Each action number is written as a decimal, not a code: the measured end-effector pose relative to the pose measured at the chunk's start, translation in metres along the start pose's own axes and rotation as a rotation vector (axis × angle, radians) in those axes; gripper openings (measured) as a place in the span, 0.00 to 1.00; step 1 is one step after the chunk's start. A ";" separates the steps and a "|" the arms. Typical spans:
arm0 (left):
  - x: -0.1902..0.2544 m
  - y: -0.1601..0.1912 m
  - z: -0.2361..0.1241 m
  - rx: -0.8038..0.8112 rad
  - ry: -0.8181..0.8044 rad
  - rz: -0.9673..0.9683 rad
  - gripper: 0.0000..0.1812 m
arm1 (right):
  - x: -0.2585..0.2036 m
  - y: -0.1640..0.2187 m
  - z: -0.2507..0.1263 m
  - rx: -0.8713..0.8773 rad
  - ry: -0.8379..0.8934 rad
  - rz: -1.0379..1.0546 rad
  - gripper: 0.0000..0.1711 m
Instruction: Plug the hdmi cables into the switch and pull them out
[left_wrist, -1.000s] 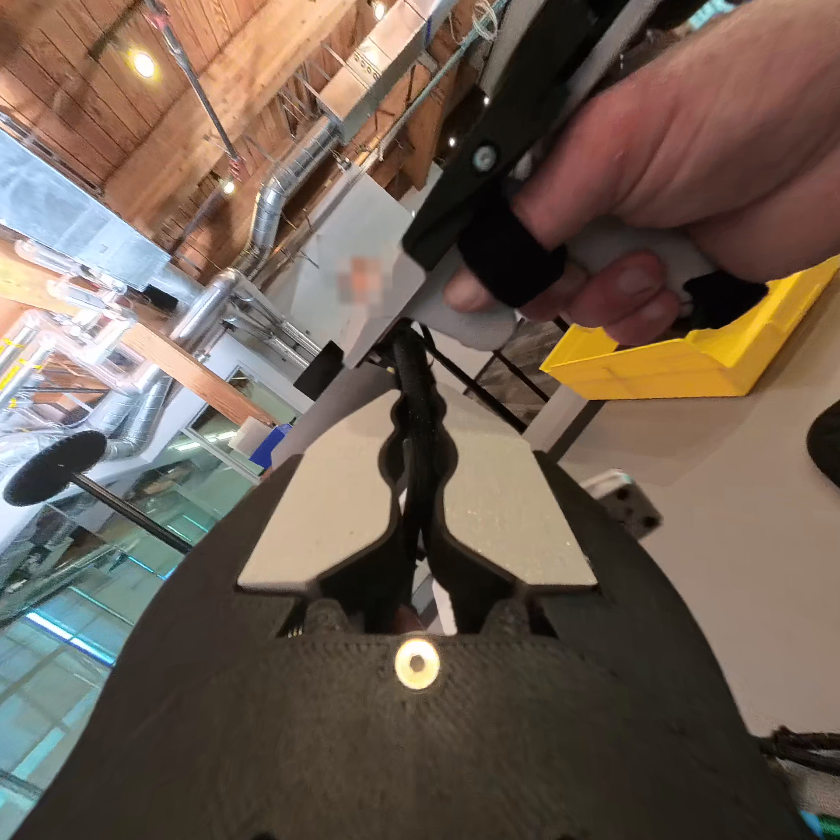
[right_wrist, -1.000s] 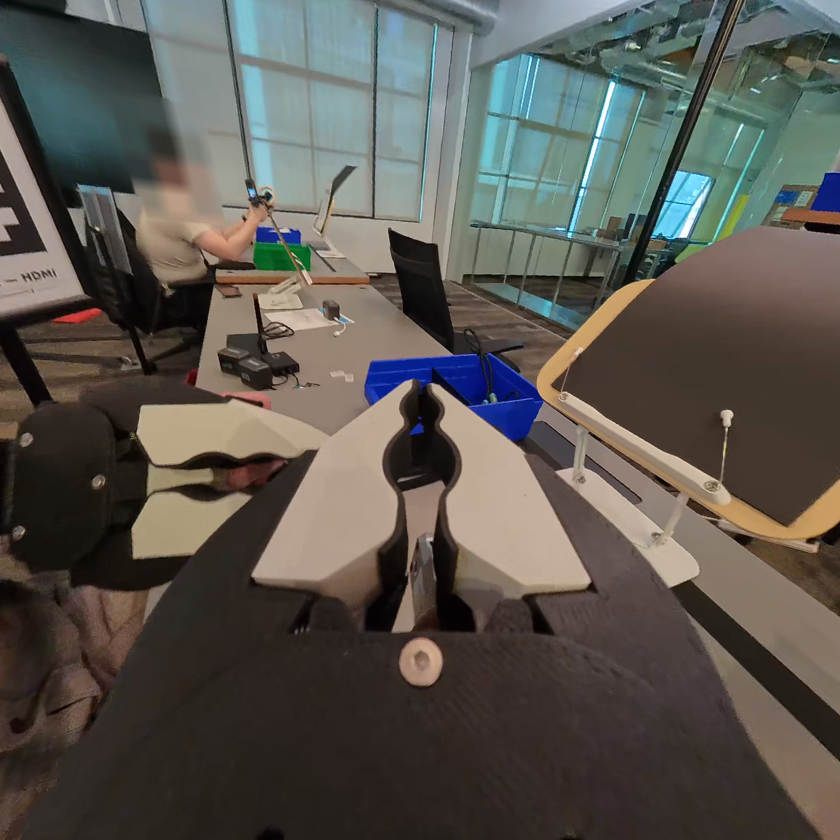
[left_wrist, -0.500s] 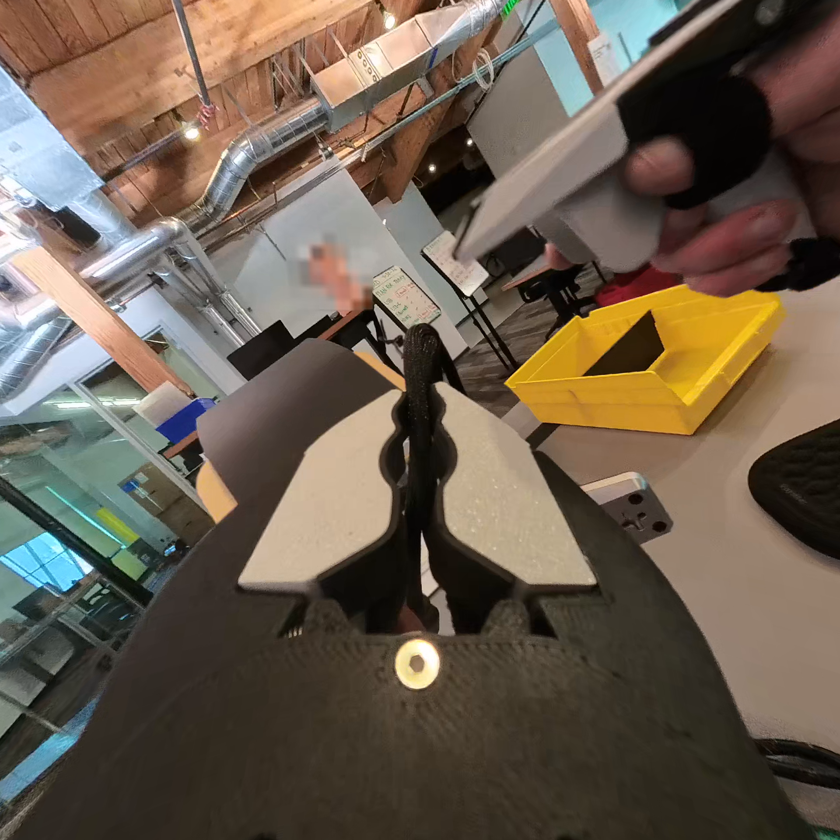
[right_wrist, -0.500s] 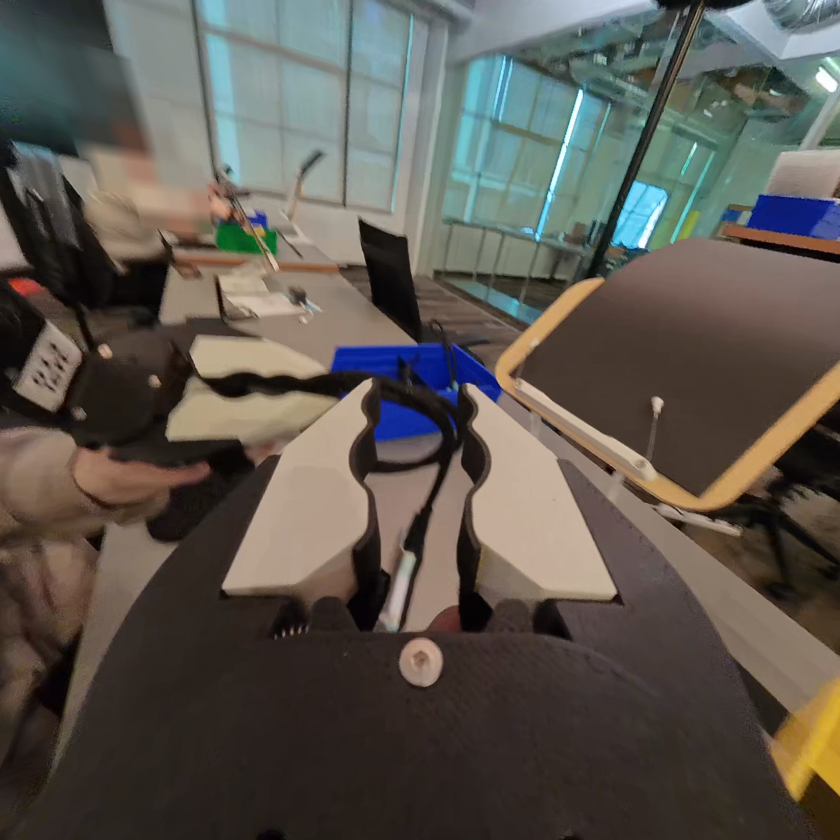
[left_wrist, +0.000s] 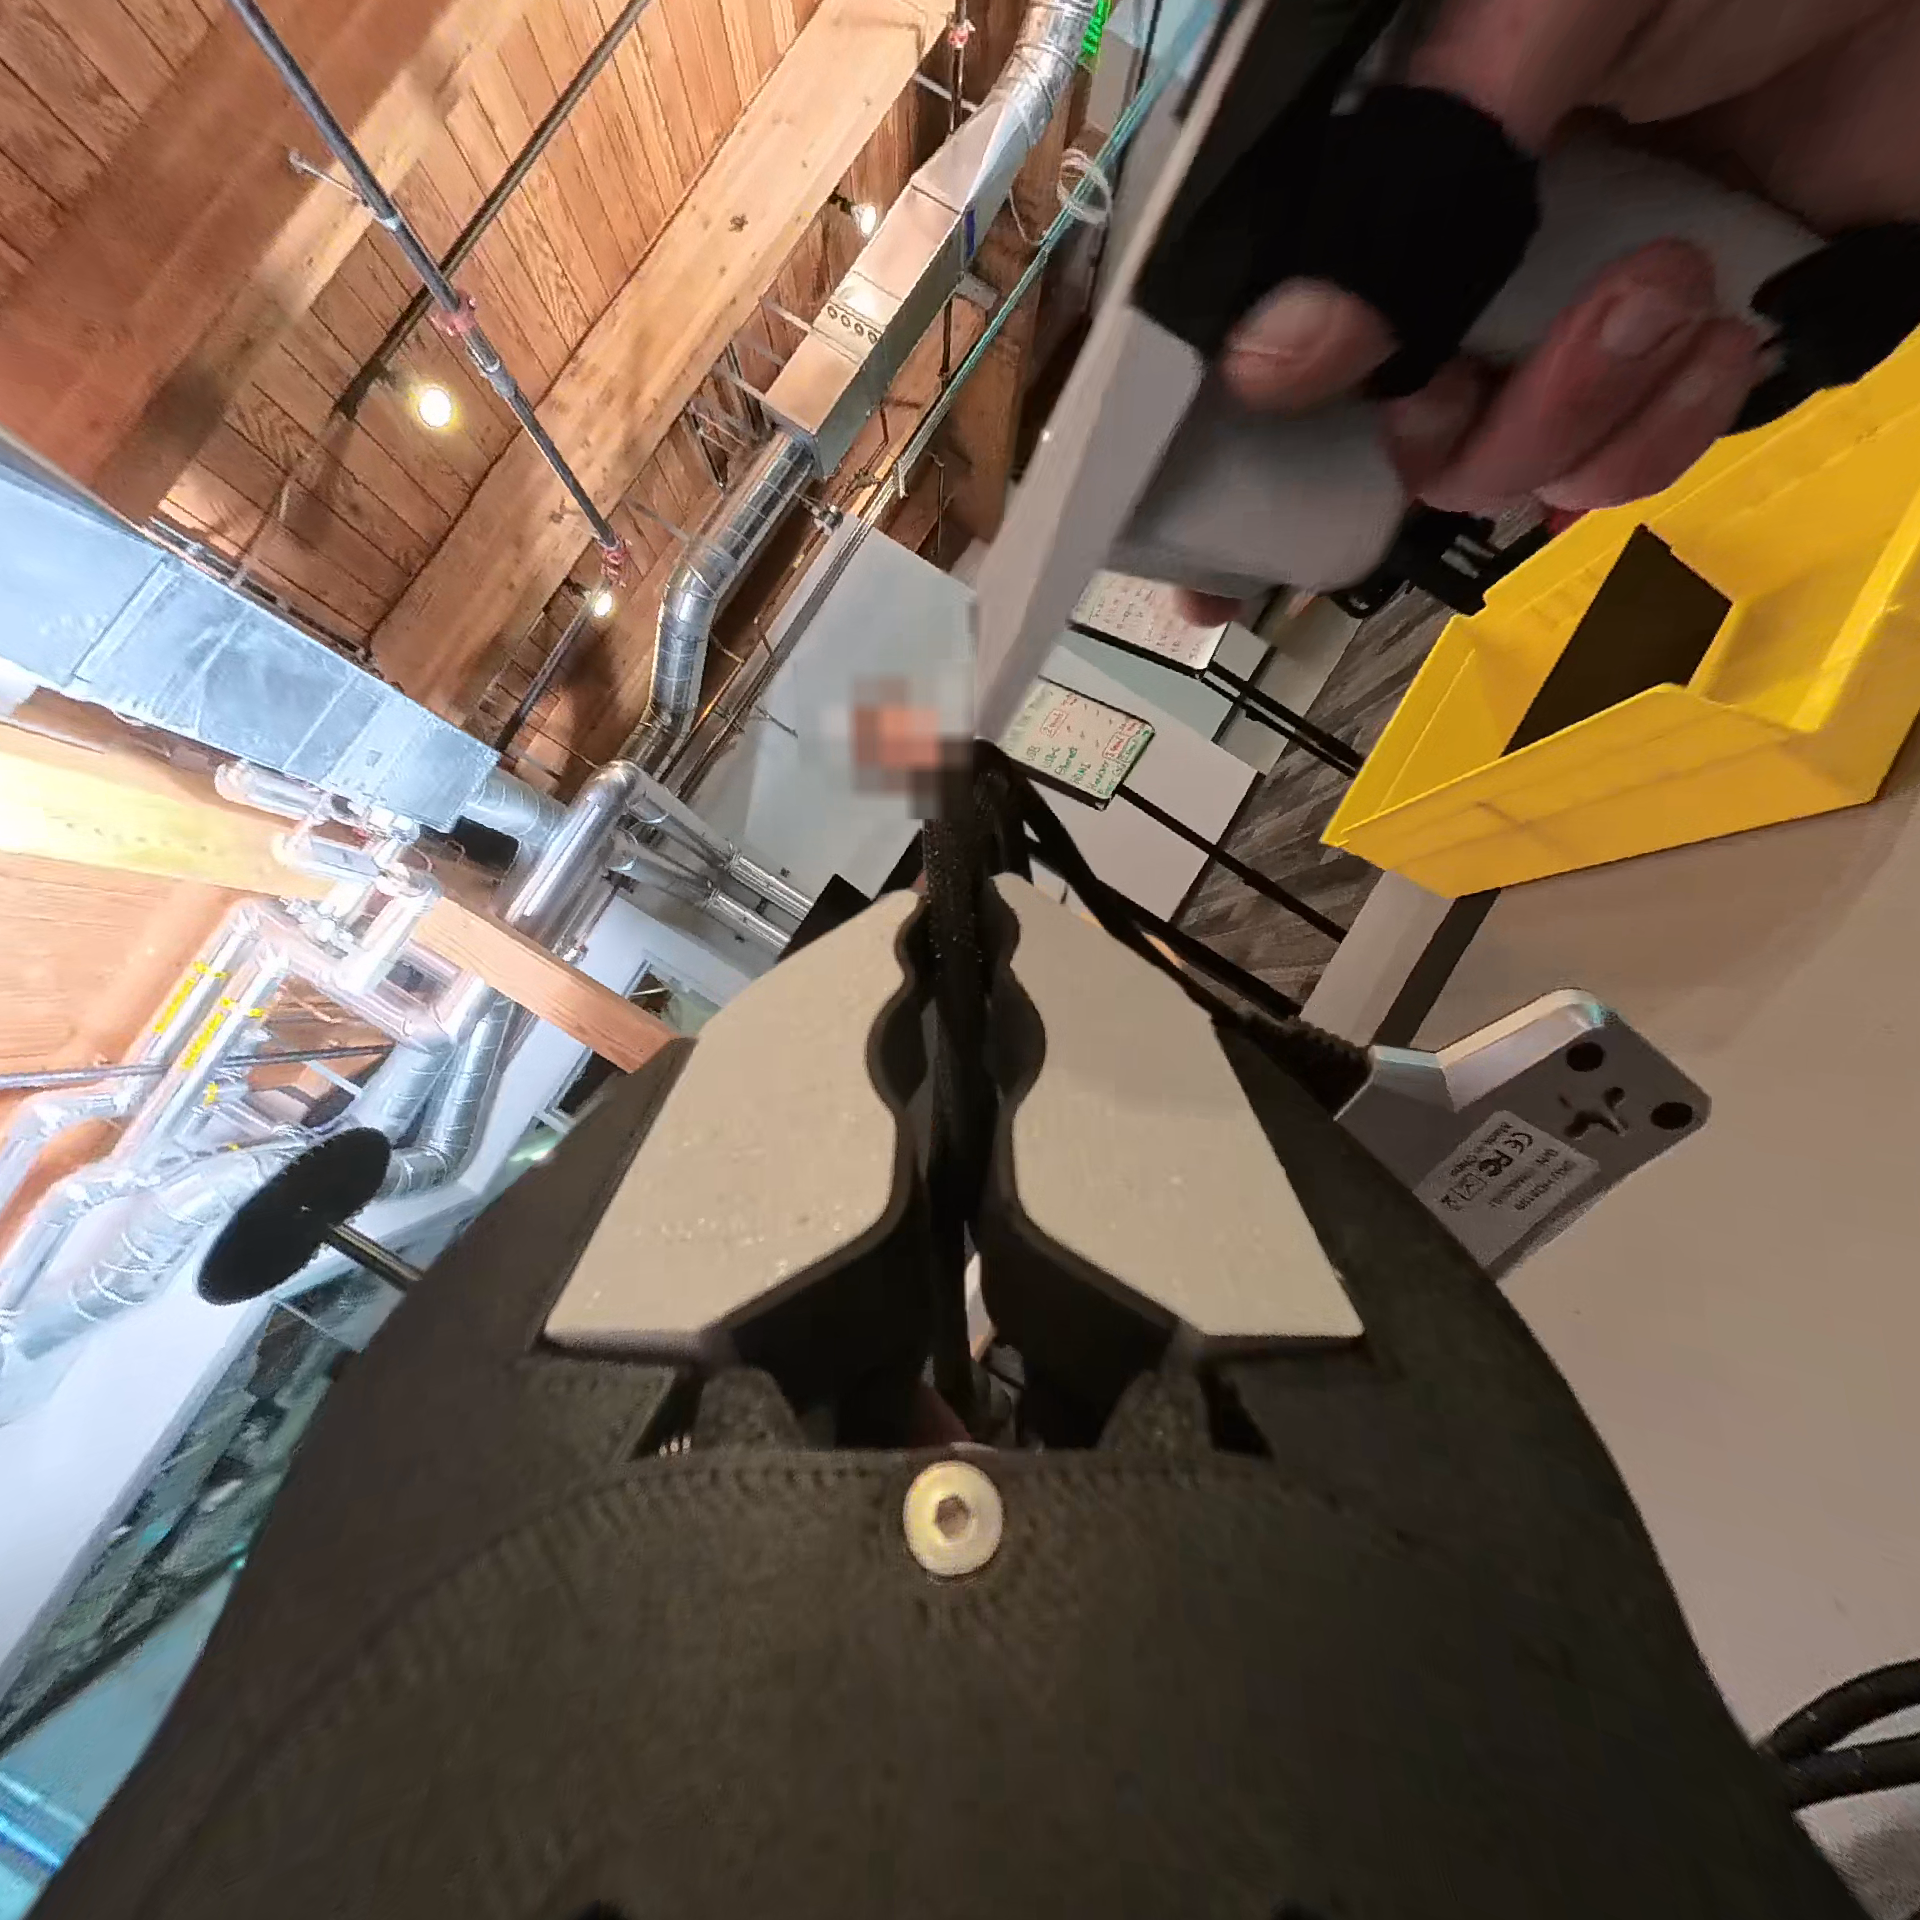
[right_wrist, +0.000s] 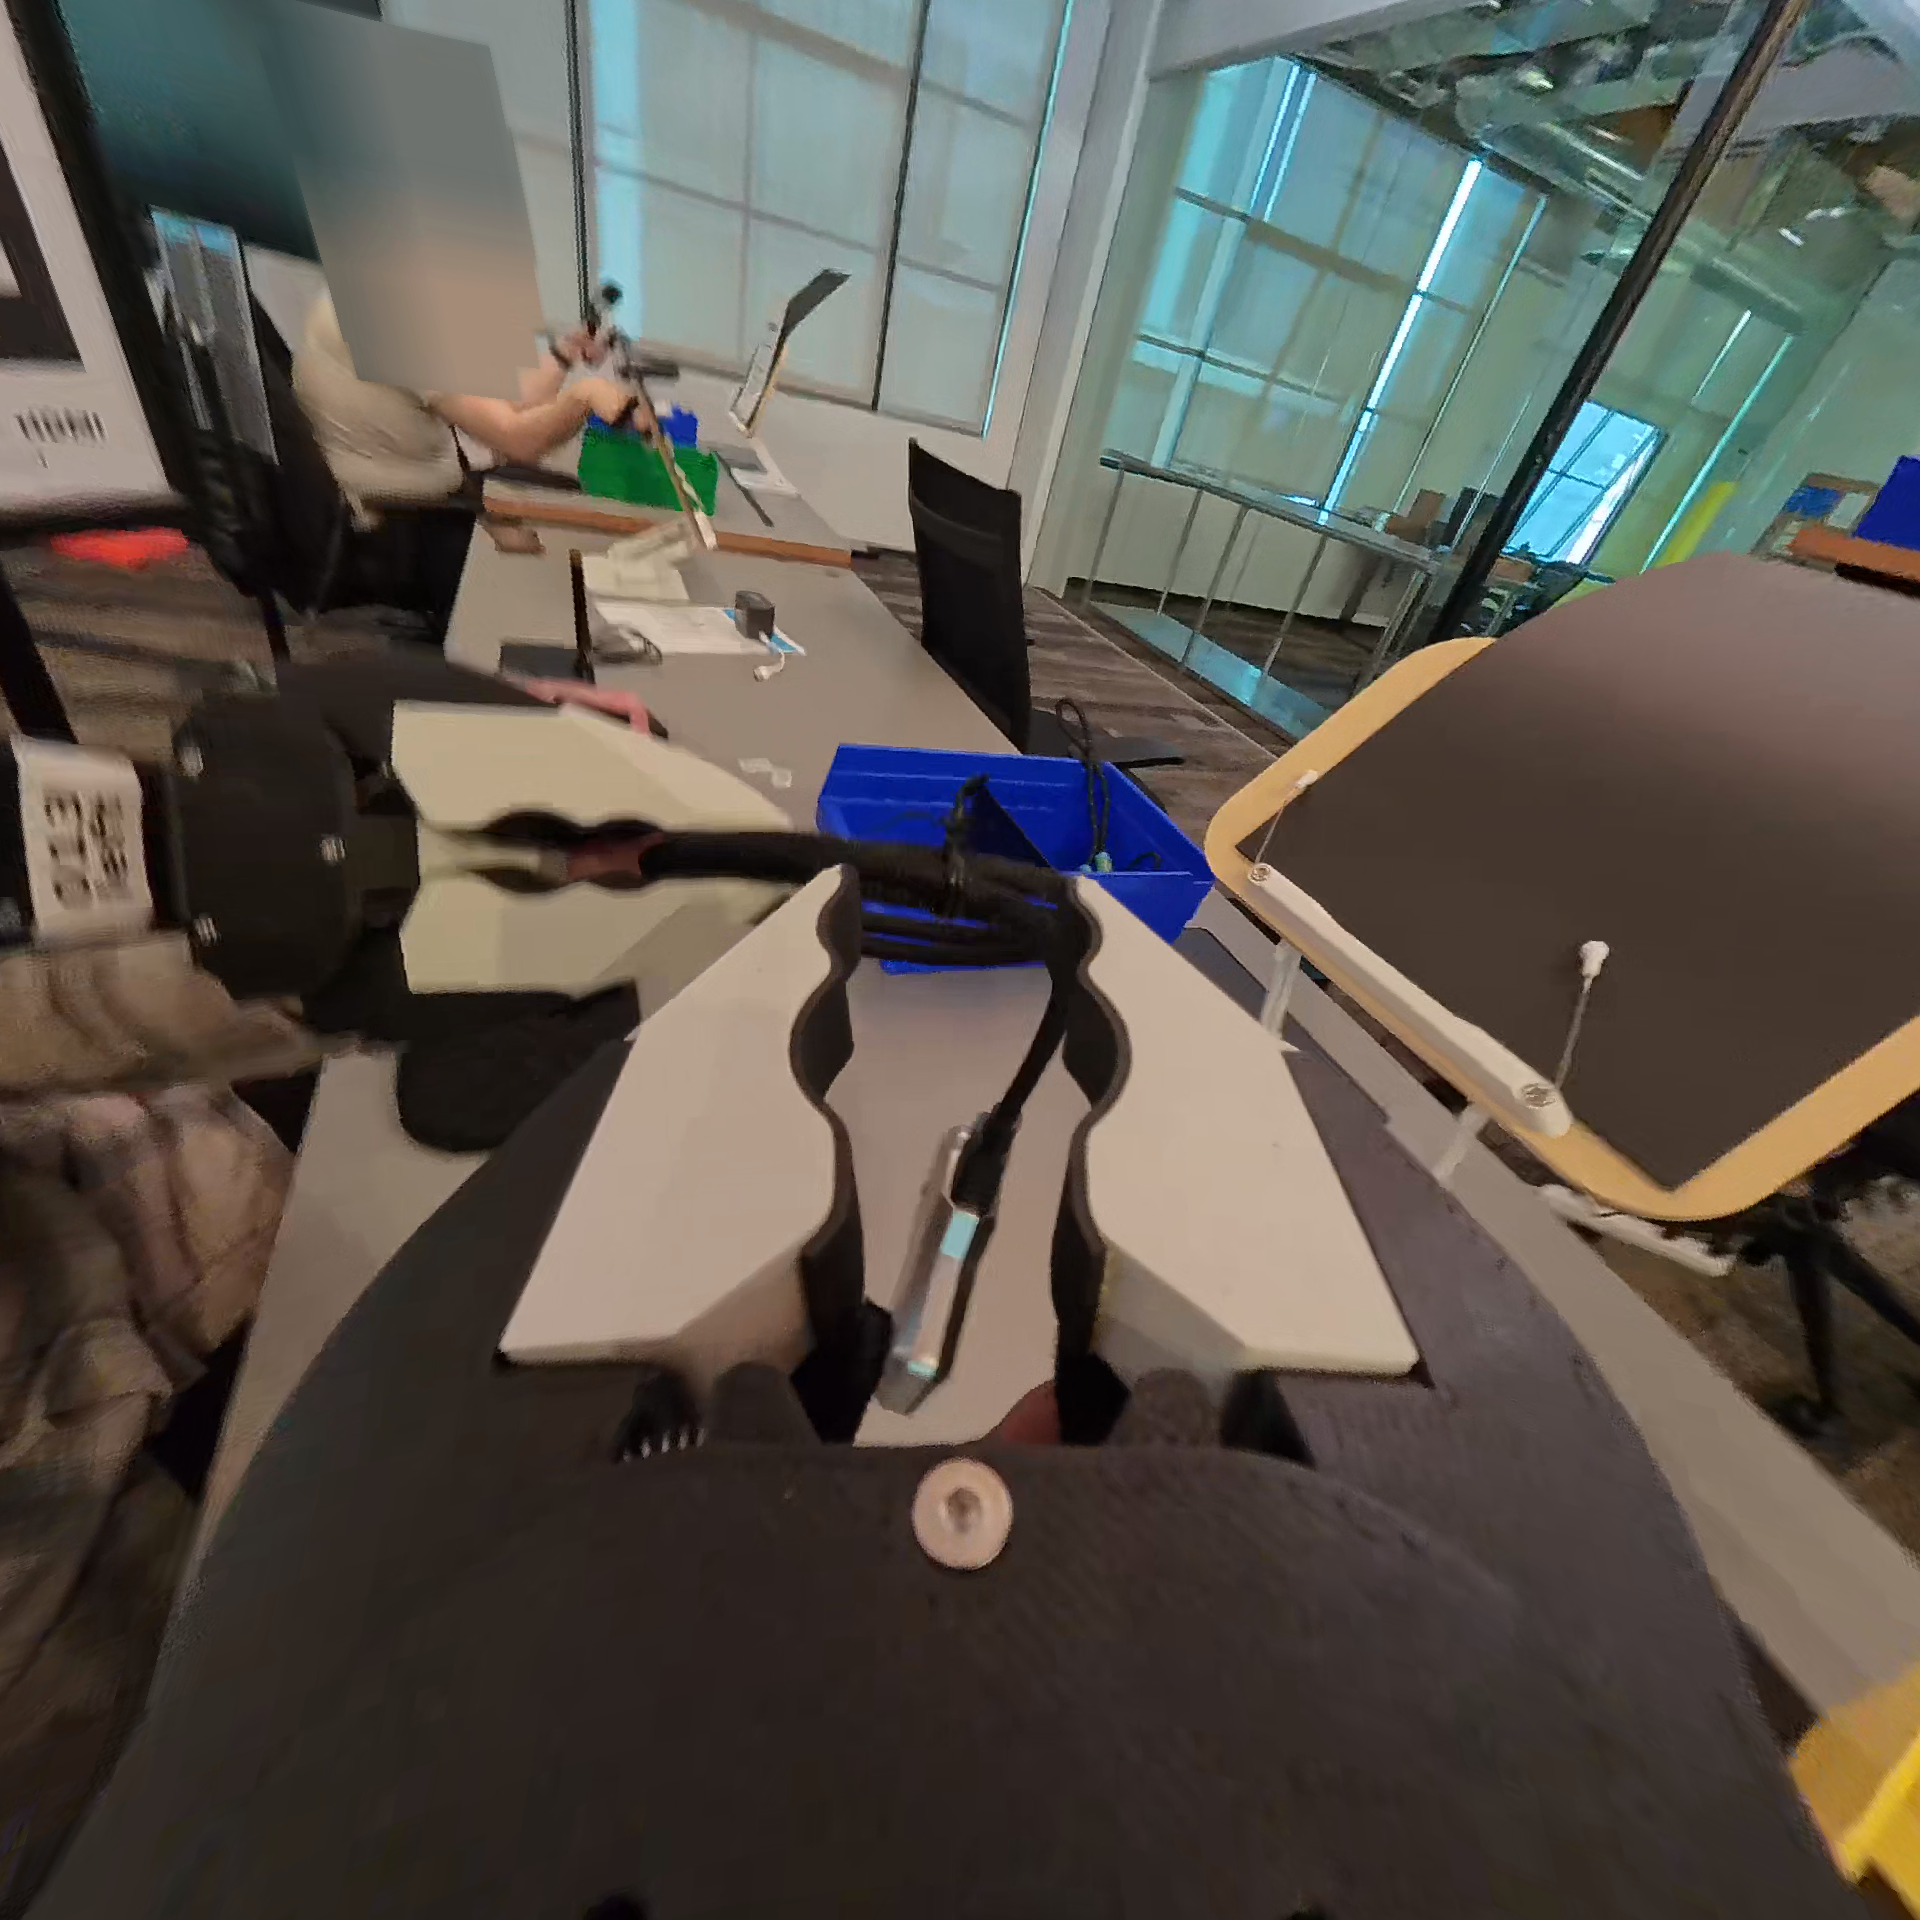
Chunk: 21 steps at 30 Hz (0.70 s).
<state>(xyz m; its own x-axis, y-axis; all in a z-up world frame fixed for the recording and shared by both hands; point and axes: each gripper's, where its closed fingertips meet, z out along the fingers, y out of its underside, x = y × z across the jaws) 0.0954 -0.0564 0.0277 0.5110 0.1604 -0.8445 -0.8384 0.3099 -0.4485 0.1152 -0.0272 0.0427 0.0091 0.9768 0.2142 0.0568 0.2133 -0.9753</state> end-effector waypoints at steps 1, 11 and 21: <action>-0.002 0.000 -0.001 0.003 0.007 -0.029 0.04 | -0.002 0.002 -0.001 -0.013 0.000 -0.044 0.22; -0.018 -0.012 -0.004 0.065 0.115 -0.444 0.04 | 0.017 0.024 0.024 -0.168 0.207 -0.325 0.40; -0.003 -0.029 -0.008 0.107 0.231 -0.704 0.07 | 0.031 0.019 0.048 -0.033 0.279 -0.174 0.01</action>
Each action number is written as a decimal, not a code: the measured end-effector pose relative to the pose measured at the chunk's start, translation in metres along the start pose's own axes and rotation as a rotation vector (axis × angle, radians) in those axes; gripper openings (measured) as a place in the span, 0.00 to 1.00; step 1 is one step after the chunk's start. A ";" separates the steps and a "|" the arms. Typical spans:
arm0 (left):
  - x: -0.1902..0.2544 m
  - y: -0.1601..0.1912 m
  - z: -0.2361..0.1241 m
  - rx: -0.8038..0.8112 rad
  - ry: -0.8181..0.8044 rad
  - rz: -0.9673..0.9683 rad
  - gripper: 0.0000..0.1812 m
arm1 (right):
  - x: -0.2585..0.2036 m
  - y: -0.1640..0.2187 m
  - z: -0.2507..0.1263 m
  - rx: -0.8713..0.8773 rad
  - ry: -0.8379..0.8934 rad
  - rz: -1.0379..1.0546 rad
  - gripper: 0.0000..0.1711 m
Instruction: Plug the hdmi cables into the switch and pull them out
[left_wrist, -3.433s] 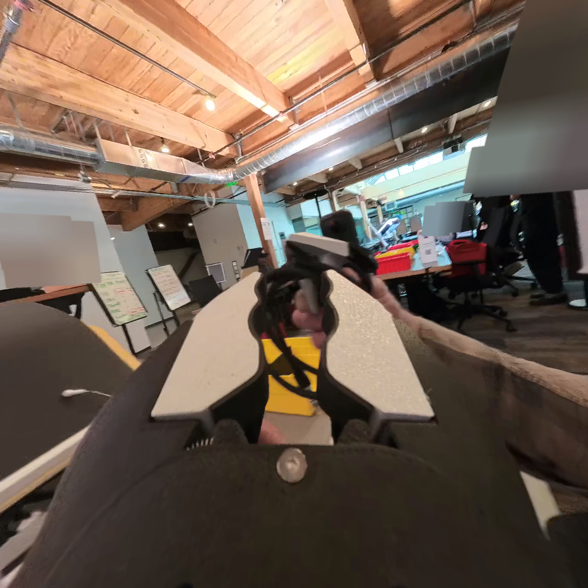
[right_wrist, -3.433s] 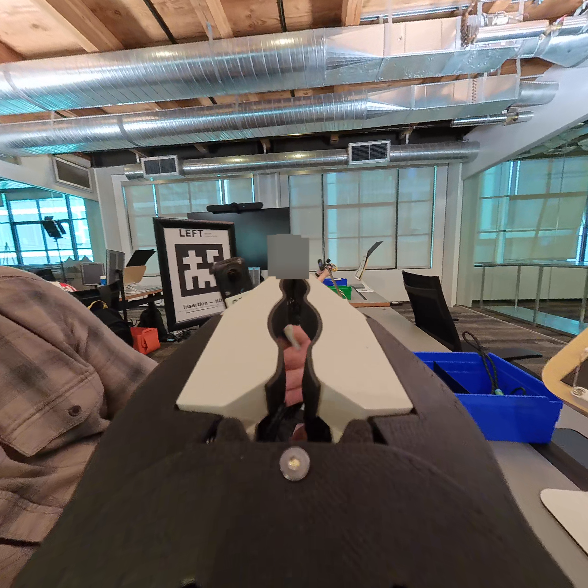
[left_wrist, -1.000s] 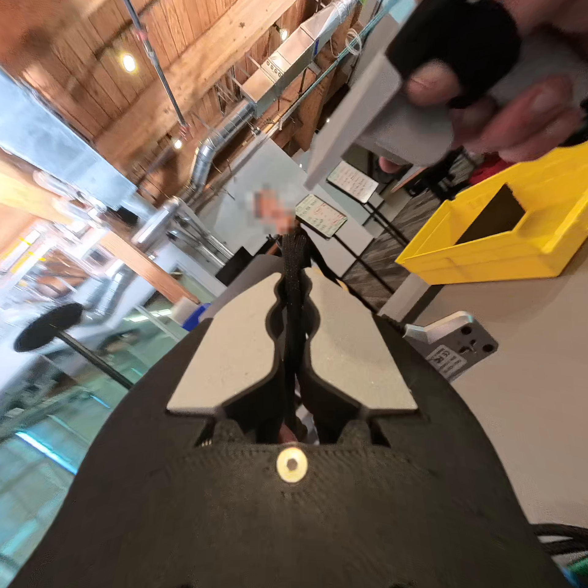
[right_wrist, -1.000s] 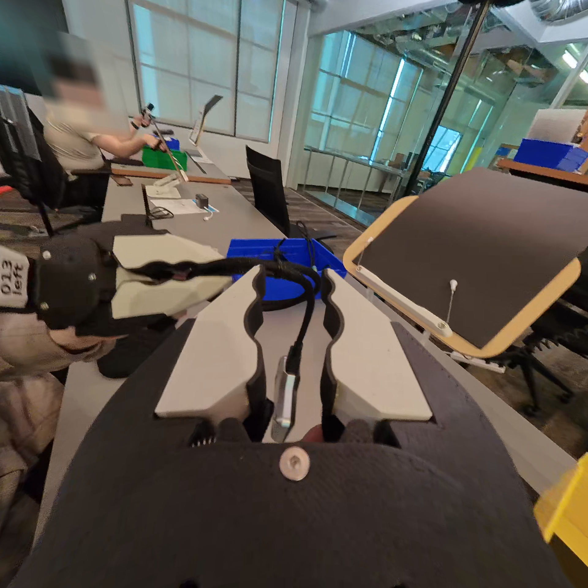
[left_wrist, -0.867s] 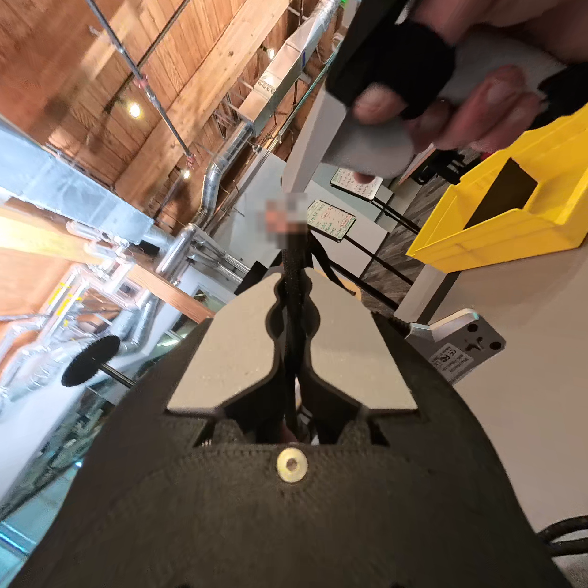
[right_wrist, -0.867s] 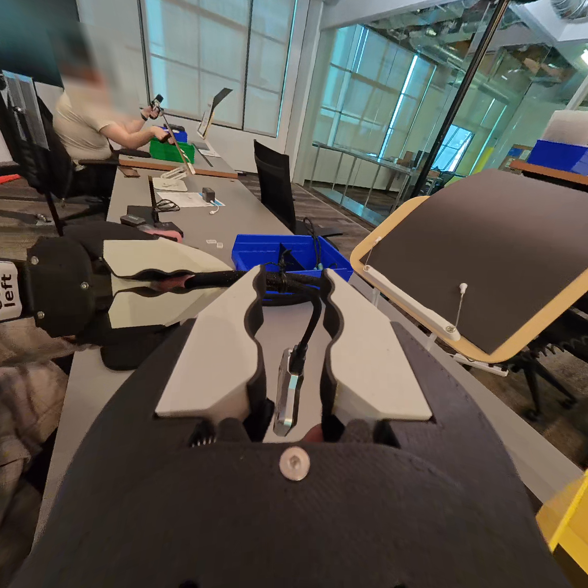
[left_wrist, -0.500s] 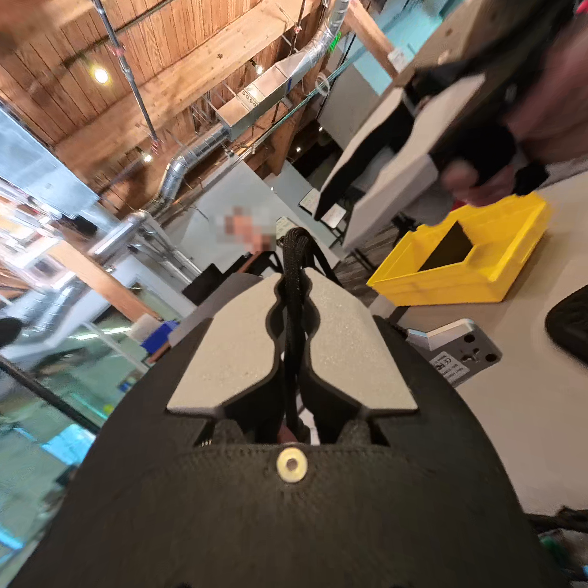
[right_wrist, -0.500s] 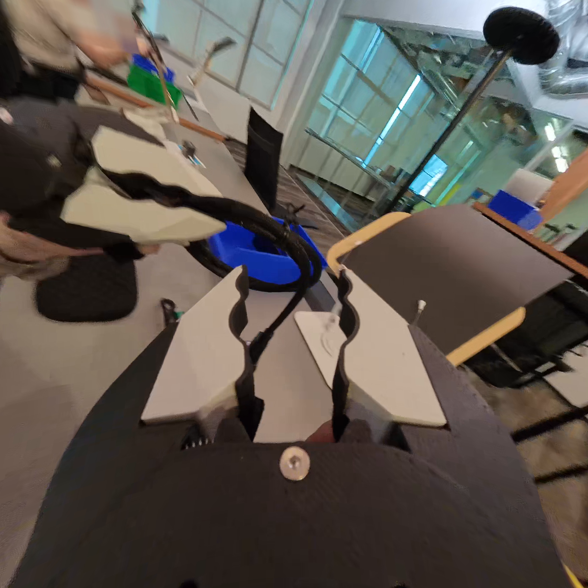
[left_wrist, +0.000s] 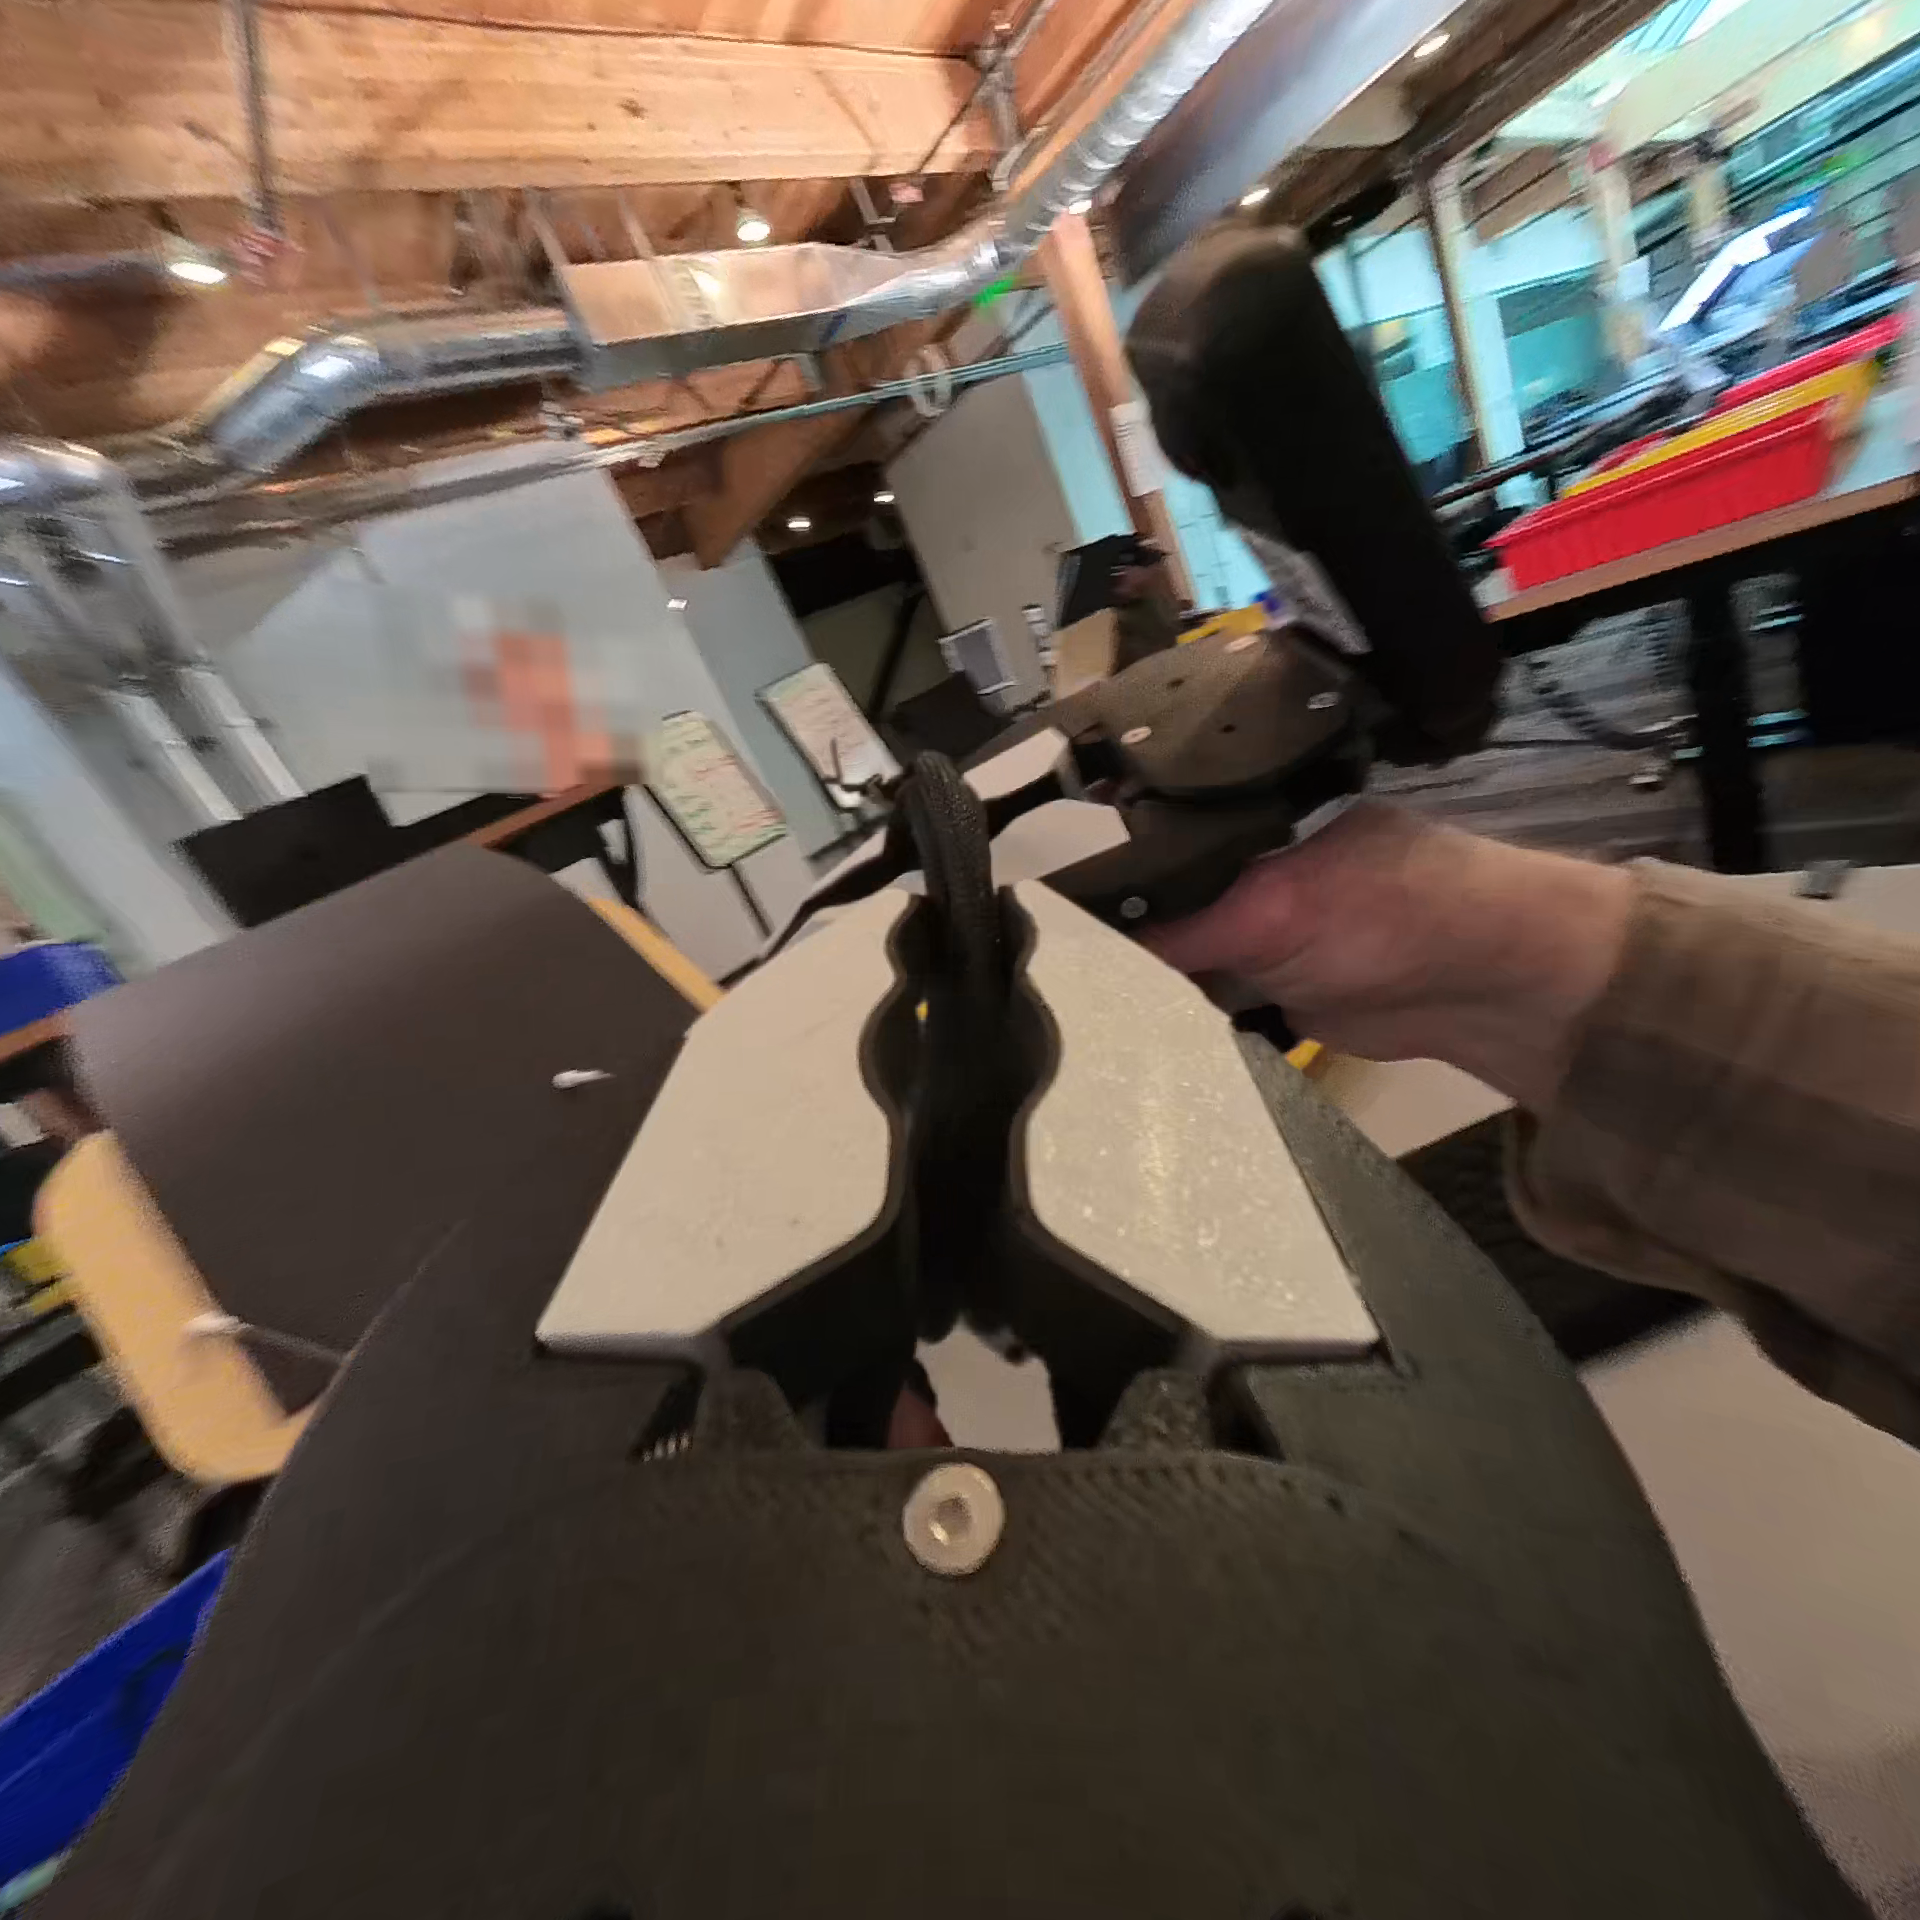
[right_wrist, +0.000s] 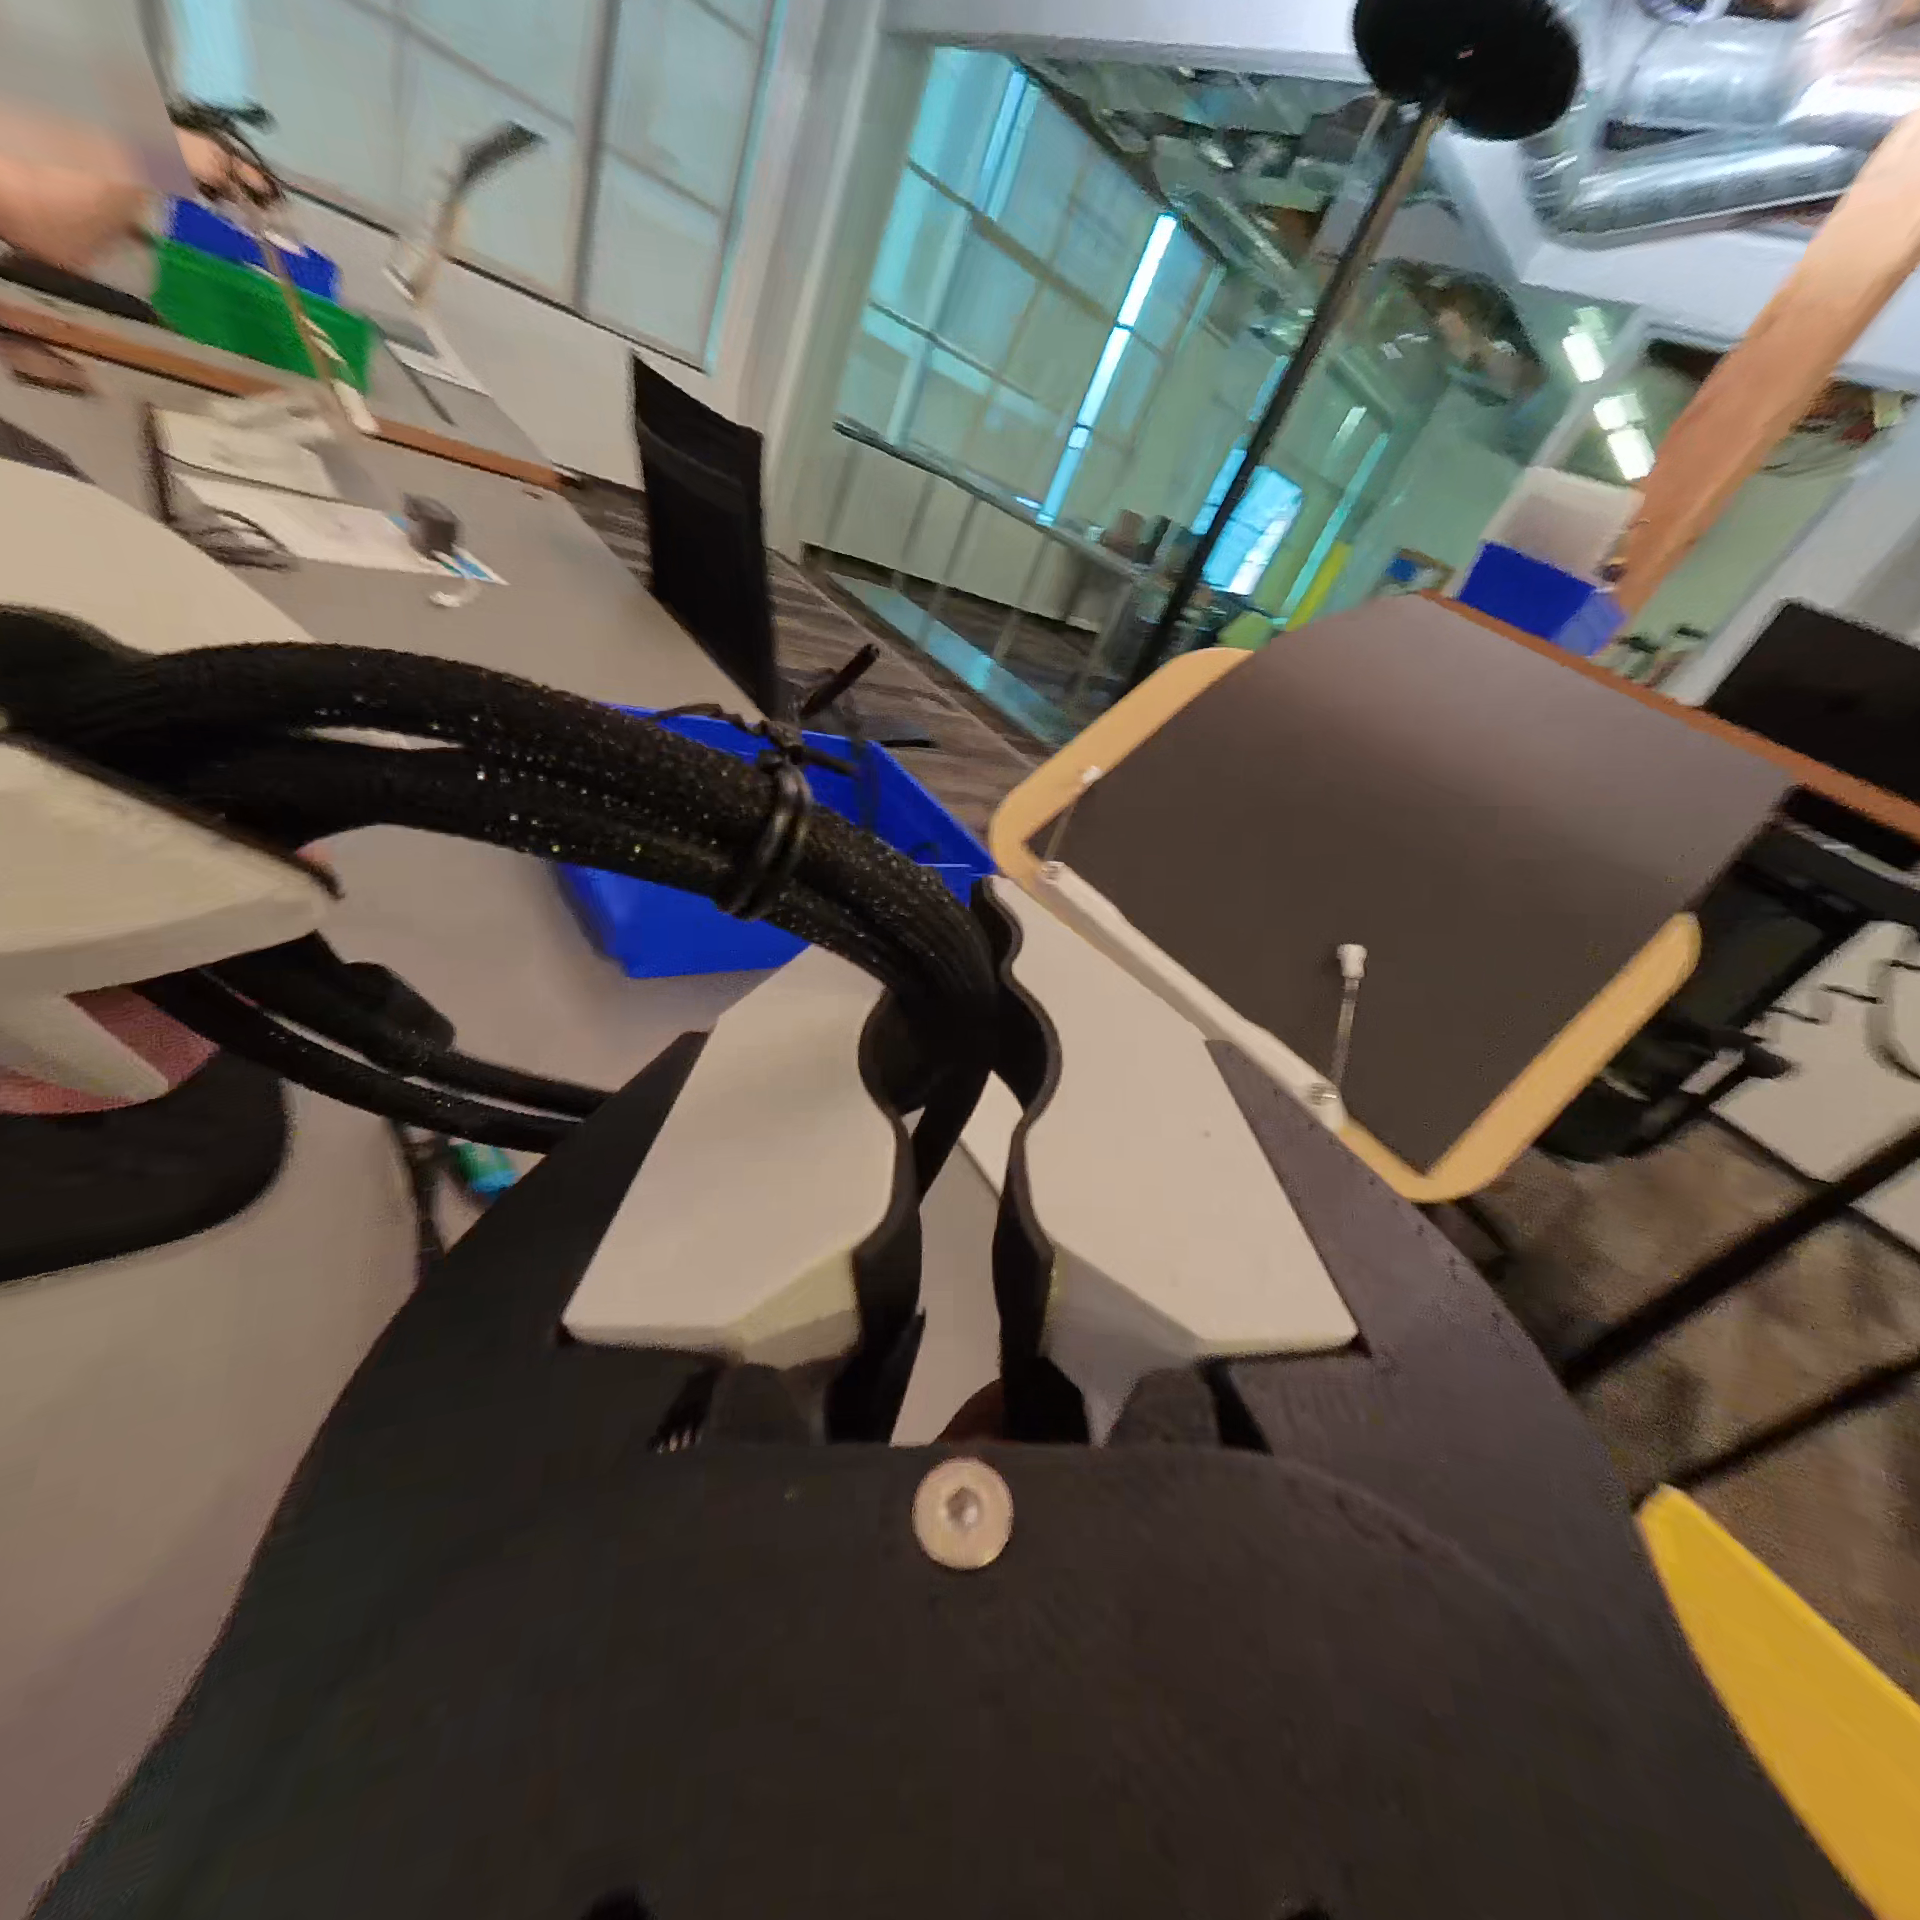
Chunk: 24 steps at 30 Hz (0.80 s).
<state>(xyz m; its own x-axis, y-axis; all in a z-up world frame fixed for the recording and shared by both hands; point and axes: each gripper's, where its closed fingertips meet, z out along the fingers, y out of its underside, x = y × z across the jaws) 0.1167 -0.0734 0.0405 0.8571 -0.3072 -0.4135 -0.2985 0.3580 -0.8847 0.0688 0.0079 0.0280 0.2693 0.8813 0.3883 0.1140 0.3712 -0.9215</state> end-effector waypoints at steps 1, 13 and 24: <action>0.005 -0.005 -0.003 0.020 0.060 -0.023 0.11 | -0.003 0.000 -0.001 0.016 -0.040 0.030 0.01; -0.018 0.001 -0.031 -0.166 0.384 -0.296 0.37 | -0.046 -0.038 -0.025 0.299 -0.390 0.136 0.00; 0.035 0.024 -0.014 -0.055 0.681 -0.405 0.16 | -0.106 -0.085 -0.056 0.562 -0.724 0.146 0.00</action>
